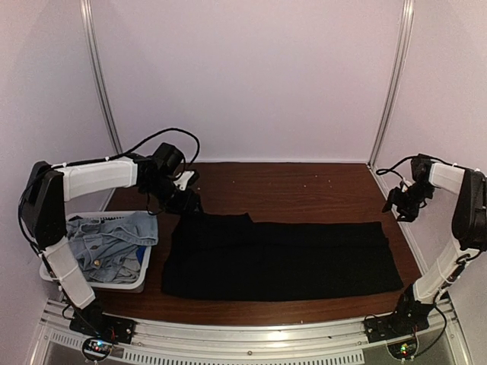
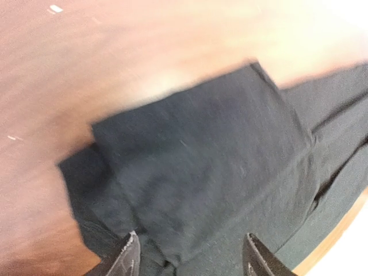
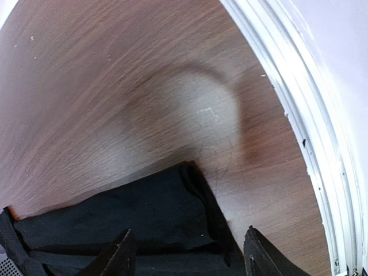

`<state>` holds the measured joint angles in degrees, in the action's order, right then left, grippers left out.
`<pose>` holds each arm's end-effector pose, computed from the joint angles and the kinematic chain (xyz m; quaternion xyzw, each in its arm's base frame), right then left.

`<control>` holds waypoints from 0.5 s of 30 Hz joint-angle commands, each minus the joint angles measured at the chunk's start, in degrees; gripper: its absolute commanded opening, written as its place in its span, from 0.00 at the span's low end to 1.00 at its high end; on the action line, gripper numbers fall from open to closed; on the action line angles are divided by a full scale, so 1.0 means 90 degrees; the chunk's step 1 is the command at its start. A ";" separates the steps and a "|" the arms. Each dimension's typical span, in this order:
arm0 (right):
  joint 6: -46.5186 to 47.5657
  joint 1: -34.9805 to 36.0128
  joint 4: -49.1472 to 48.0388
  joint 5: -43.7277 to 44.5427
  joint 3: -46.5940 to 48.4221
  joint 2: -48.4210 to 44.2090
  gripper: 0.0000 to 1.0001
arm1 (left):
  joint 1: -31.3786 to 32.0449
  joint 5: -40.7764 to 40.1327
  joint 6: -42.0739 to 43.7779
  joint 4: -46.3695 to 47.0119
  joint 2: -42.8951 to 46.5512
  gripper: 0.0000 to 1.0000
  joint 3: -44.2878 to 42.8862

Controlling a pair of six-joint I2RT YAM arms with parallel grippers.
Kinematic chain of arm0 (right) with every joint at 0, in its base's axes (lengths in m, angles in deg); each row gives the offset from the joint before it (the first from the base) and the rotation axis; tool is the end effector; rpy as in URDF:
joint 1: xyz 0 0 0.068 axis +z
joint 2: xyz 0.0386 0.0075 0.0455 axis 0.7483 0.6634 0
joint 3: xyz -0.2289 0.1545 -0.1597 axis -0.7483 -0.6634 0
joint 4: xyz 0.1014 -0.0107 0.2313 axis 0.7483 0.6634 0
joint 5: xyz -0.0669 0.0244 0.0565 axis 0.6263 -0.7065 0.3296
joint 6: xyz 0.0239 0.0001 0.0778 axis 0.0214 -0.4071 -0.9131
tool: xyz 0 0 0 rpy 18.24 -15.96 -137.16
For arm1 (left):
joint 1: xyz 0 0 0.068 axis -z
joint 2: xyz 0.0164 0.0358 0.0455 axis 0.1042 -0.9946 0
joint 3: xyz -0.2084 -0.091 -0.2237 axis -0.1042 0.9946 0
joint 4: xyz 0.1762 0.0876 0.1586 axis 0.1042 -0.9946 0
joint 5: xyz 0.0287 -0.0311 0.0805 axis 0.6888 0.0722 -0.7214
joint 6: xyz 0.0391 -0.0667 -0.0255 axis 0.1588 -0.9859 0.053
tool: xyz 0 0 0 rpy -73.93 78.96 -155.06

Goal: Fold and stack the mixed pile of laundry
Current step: Fold the 1/3-folded T-shirt at the center of the board.

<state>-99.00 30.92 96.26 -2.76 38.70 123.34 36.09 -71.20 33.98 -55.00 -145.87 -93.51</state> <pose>0.3071 -0.0747 0.2373 0.2530 0.9427 0.1470 0.1604 0.3161 -0.2037 0.2437 0.1105 0.9598 -0.2073 0.1534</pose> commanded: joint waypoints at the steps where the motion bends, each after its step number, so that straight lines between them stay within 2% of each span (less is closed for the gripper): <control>1: 0.0208 0.0018 0.0062 -0.0797 0.0080 -0.0147 0.63 | -0.0505 0.0106 -0.0341 0.0130 -0.0225 0.63 -0.0394; 7: 0.0151 0.0396 0.0031 -0.0909 -0.0231 0.0116 0.57 | -0.0660 -0.0026 -0.0209 0.0005 -0.0930 0.63 -0.0978; 15: -0.0144 0.0394 -0.0015 -0.0897 -0.1058 0.0292 0.55 | -0.0660 -0.0249 -0.0242 -0.0128 -0.1869 0.63 -0.1685</control>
<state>-98.72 34.49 95.84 -10.25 32.49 124.91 30.03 -72.51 32.10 -55.63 -159.93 -104.88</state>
